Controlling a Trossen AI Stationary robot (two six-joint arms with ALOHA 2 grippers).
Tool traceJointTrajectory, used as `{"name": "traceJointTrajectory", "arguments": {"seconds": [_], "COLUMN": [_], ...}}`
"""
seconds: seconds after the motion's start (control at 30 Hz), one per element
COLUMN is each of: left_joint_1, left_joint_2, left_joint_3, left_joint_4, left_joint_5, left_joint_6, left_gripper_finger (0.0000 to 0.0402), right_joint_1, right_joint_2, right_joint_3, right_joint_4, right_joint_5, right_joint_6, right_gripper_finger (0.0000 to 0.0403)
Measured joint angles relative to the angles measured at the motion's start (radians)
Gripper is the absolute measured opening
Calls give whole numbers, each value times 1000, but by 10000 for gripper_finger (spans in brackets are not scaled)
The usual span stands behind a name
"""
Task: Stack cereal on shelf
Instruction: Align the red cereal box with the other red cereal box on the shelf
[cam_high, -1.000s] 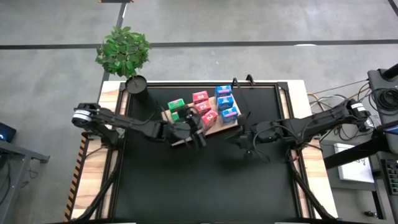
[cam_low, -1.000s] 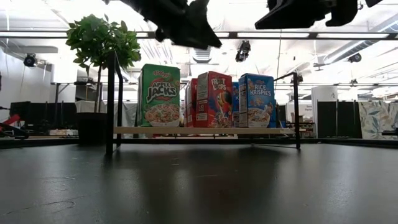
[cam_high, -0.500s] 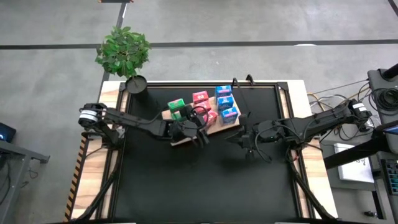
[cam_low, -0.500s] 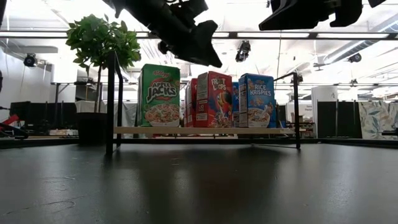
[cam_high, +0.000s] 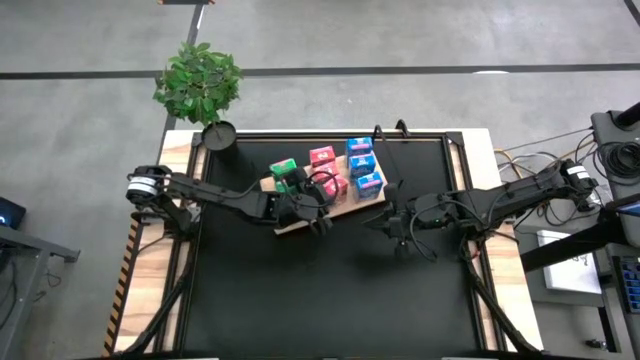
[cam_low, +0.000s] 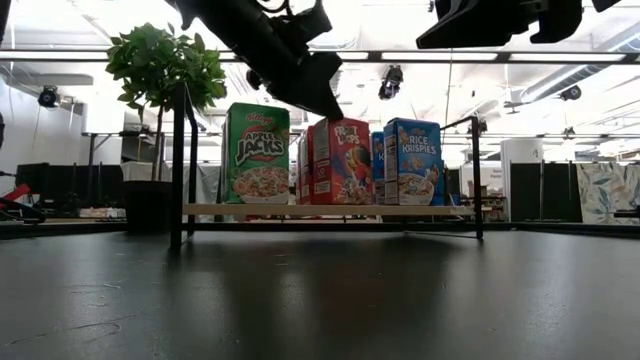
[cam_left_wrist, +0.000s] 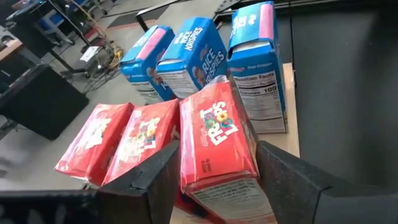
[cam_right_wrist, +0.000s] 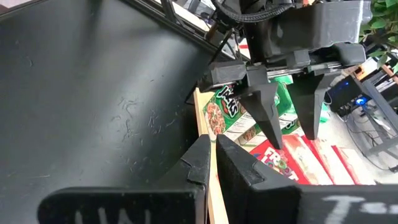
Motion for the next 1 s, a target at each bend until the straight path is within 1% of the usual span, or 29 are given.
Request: {"name": "traceJointTrajectory", "arguments": {"seconds": [0.07, 0.2, 0.4, 0.47, 0.57, 0.67, 0.7, 0.73, 0.9, 1.0], "left_joint_1": [-2, -12, -12, 1, 29, 52, 56, 59, 59, 54], "left_joint_2": [-4, -5, -5, 3, 30, 50, 52, 56, 72, 67], "left_joint_3": [0, 23, 92, 104, 106, 103, 103, 103, 103, 103], "left_joint_4": [-4, -9, -1, 32, 59, 55, 61, 61, 31, -10], "left_joint_5": [4, 52, 58, 58, 55, 56, 55, 55, 56, 56], "left_joint_6": [-7, 3, 127, 175, 216, 209, 198, 194, 189, 188], "left_gripper_finger": [188, 180, 159, 139, 91, 32, 16, 9, 18, 10], "right_joint_1": [0, 0, 0, 0, 0, 0, 0, 0, 0, 0], "right_joint_2": [0, 0, 0, 0, 0, 1, 1, 1, 1, 1], "right_joint_3": [0, 0, 0, 0, 0, 0, 0, 0, 0, 0], "right_joint_4": [0, -1, -3, -3, -5, -8, -8, -8, -8, -8], "right_joint_5": [0, 0, 1, 1, 1, 1, 1, 1, 1, 1], "right_joint_6": [0, 0, 0, 0, 0, 0, -1, -3, -6, -7], "right_gripper_finger": [18, 18, 18, 18, 18, 18, 18, 18, 18, 18]}}
